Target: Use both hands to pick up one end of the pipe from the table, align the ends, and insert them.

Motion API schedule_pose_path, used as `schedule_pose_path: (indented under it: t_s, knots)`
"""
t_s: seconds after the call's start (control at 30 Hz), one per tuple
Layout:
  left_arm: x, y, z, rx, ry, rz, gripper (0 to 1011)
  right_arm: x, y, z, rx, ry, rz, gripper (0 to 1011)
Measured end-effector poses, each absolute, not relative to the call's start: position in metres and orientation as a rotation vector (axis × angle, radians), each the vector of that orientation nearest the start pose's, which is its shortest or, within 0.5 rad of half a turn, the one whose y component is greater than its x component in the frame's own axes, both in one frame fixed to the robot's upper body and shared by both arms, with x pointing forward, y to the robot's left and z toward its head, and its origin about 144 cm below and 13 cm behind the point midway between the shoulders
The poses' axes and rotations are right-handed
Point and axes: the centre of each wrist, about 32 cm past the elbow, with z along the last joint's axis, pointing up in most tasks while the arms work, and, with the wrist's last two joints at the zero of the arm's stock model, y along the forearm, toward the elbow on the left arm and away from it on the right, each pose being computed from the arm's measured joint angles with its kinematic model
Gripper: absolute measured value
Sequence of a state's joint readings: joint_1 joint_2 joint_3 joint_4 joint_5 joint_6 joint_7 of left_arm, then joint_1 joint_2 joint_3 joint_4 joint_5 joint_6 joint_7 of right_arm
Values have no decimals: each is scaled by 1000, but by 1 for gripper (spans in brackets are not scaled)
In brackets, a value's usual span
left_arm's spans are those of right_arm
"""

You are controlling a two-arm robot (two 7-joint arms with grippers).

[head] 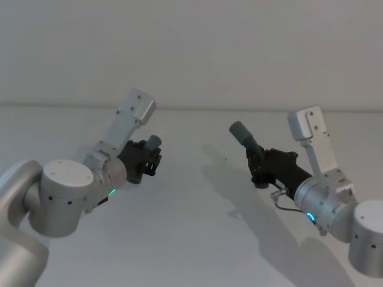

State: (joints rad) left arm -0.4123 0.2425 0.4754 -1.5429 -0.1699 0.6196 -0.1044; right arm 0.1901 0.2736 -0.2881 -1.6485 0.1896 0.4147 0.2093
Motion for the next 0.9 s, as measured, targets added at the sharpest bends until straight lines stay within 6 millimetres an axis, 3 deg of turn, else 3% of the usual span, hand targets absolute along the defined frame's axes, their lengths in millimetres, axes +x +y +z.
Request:
schedule_pose_path:
  t_s: [0.9]
  knots:
    - [542,195,1255,637,-70,740,361,498,-271,1213,-292,-196,-706,142]
